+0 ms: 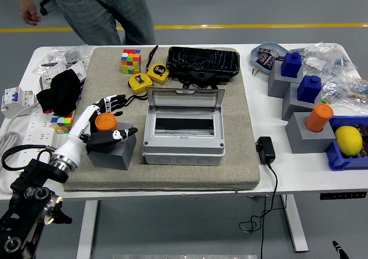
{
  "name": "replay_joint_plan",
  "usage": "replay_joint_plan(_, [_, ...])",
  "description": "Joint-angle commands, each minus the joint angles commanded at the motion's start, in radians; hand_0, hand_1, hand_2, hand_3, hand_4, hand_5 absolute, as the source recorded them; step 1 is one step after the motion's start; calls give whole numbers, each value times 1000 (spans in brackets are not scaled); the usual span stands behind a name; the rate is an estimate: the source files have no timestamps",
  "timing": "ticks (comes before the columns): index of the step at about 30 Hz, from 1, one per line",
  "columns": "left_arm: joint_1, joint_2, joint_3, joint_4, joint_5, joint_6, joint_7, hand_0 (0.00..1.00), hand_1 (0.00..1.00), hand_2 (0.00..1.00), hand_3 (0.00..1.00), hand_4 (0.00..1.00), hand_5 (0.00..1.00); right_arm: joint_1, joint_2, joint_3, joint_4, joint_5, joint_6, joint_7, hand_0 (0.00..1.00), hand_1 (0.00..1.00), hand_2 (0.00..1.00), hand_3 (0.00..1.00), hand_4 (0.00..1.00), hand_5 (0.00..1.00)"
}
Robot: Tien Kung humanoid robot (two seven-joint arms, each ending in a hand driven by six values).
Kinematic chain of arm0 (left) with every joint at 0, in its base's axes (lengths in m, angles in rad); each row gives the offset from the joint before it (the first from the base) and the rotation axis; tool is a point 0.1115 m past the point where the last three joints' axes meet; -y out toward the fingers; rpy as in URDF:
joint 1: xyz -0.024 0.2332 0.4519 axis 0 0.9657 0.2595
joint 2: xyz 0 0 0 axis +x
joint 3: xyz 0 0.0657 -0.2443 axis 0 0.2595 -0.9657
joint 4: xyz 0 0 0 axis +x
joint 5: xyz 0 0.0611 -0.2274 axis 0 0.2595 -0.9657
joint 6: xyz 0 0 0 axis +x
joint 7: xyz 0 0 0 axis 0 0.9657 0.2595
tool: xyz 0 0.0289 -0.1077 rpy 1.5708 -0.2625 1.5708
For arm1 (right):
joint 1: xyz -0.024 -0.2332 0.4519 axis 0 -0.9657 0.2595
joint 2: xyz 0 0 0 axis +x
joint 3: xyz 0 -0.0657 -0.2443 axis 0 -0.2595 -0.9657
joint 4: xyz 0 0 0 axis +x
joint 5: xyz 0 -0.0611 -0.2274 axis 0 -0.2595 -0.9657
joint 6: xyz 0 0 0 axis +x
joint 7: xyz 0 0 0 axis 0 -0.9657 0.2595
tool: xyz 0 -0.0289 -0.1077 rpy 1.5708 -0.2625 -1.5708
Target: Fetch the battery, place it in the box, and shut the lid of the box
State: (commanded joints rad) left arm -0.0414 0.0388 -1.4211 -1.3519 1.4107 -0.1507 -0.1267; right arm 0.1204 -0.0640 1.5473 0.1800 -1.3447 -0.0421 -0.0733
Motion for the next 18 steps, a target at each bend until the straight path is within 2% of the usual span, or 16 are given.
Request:
replay_joint_plan(4, [0,2,17,7,-4,12,-2,348,538,492,479,998,2,-1,0,1,0,-2,0,0,813,722,732,773,998,982])
replay_joint_plan(5, [0,1,20,8,-4,17,-3,250,420,387,337,998,2,-1,0,1,0,-3,0,-1,814,722,732,774,998,982])
replay_joint_plan(10, [-2,1,34,15,-18,41,-15,250,420,387,337,998,2,-1,-1,1,0,-3,0,-1,814,722,732,774,998,982])
replay_joint_plan(11, [-3,2,36,16,-21,46,-18,163,199,209,135,998,2,-1,-1,1,0,-3,0,-1,815,722,732,774,998,983])
replay_joint_plan(16, [-4,4,45,19,-36,57,-26,163,199,209,135,998,2,0,-1,2,0,-2,0,-1,815,722,732,774,998,983])
replay_joint_plan(17, [-4,4,46,20,-38,58,-27,134,111,124,76,998,2,0,-1,2,0,-2,0,-1,814,722,732,774,998,984])
replay_joint_plan(18, [-4,4,47,21,-41,61,-30,134,111,124,76,998,2,0,-1,2,0,-2,0,-1,814,722,732,774,998,984])
